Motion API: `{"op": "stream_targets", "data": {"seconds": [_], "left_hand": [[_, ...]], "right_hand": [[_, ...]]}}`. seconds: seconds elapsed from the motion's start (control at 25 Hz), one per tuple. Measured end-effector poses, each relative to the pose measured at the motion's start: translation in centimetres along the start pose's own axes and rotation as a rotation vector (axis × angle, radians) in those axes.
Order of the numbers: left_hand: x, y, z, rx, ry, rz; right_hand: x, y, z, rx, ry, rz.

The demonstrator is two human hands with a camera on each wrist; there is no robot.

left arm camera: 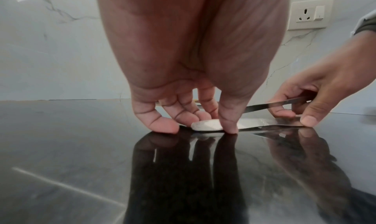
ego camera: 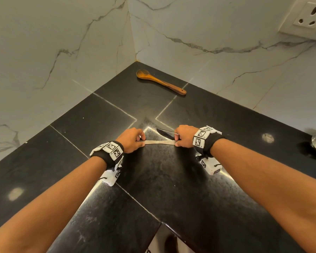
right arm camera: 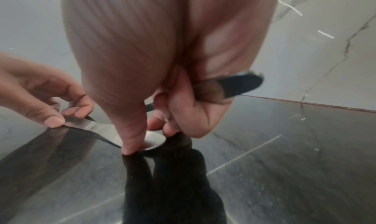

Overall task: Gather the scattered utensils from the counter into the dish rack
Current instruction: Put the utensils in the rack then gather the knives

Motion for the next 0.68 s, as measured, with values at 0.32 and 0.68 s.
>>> {"op": "stream_targets", "data": {"seconds": [0.32, 0.68], "left_hand": [[0.0, -0.5, 2.1, 0.023, 0.161, -0.032], [1.6, -6.8, 5.5, -0.165, -0.569, 0.2]], "right_hand": [[-0.3, -0.6, 0.5, -0.058, 0.017, -0.02], [-1.1, -9.4, 6.8, 0.261, 0.965, 0.51]]}}
Point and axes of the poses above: each hand's wrist, its own y-axis towards the middle knuckle, its own x-axis out of the palm, z = x × y, the point moved 8 cm from there along y, towards the middle knuckle
